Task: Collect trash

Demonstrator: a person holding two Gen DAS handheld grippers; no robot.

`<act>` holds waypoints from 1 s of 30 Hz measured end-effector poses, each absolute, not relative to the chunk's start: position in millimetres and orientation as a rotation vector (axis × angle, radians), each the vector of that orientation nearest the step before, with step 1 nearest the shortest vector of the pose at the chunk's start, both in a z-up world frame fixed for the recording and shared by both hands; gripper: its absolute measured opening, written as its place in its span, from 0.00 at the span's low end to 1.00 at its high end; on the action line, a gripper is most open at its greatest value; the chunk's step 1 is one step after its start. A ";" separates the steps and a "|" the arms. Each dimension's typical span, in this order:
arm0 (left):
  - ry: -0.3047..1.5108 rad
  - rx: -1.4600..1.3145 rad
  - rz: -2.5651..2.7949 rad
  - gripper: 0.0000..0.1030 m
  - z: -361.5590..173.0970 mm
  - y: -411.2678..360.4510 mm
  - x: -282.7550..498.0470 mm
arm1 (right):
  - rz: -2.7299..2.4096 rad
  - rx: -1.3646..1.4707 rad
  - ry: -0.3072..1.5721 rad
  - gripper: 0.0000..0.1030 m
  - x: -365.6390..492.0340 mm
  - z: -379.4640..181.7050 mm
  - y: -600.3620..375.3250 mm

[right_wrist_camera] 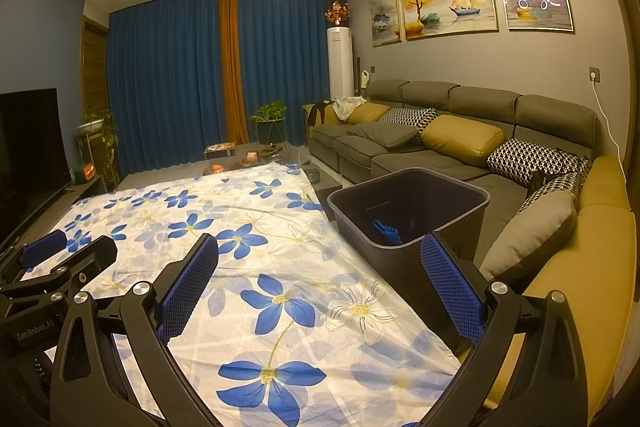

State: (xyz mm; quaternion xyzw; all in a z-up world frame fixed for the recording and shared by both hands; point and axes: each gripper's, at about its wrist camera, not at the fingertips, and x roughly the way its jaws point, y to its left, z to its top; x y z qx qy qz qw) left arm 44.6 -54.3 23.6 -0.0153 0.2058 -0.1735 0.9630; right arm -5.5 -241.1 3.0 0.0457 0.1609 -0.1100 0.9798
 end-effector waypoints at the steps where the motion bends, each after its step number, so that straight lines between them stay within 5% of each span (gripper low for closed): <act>1: 0.416 -0.031 -0.350 0.92 23.4 -54.5 44.0 | -0.221 0.091 0.323 0.95 -5.6 2.9 -240.9; 30: 0.425 -0.036 -0.320 0.92 19.4 -55.2 46.0 | -0.207 0.097 0.331 0.95 -4.2 0.7 -241.6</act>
